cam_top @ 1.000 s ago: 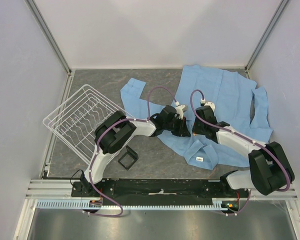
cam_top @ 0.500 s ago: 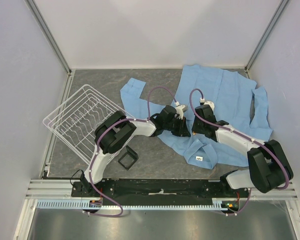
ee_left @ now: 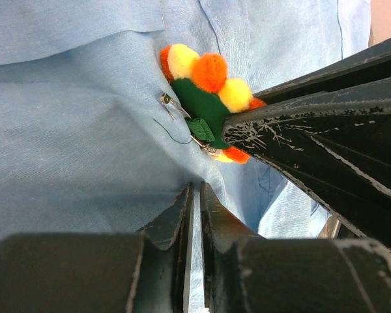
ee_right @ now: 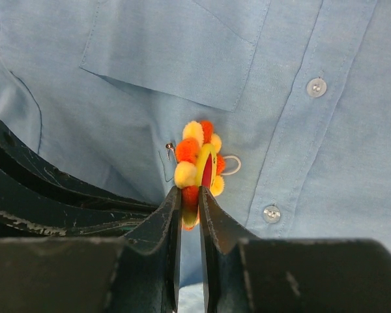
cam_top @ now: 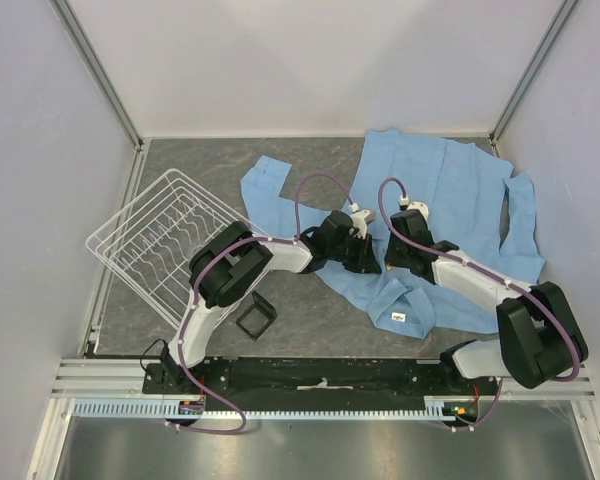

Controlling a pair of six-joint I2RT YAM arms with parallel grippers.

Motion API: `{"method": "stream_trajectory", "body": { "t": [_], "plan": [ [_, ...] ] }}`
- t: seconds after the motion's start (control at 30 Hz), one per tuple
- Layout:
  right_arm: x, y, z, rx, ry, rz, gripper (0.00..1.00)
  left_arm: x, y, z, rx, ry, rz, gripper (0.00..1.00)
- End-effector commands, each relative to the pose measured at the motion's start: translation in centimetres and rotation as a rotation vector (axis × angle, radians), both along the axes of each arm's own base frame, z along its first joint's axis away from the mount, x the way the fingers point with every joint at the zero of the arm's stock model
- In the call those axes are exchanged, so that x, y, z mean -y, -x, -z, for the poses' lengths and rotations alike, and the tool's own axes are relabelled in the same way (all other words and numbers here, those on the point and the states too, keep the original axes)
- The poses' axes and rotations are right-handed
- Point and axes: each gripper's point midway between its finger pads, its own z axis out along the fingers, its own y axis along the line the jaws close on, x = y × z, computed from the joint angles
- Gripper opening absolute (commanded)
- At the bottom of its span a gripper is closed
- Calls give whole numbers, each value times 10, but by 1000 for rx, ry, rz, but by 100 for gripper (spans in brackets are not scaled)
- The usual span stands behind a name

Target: Remove the brooch from the garment

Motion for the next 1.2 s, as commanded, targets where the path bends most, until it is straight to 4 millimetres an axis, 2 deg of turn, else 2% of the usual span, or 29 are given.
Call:
{"method": "stream_trajectory", "body": {
  "t": [0.0, 0.2, 0.43, 0.63, 0.9, 1.17],
  "plan": [
    [7, 3, -7, 14, 41, -19, 20, 6, -6, -8, 24, 17, -2, 14],
    [6, 1, -16, 20, 64, -59, 19, 6, -6, -9, 27, 17, -2, 15],
    [4, -11, -26, 24, 102, -99, 20, 6, -6, -10, 31, 22, 6, 15],
    [-2, -17, -27, -3, 109, -131, 19, 6, -6, -11, 35, 24, 8, 15],
    [-7, -15, -19, -43, 82, -157, 19, 7, -5, -12, 37, 26, 14, 15],
    [-6, -15, -19, -49, 19, -148, 20, 8, -5, -14, 39, 33, 19, 15]
  ]
}}
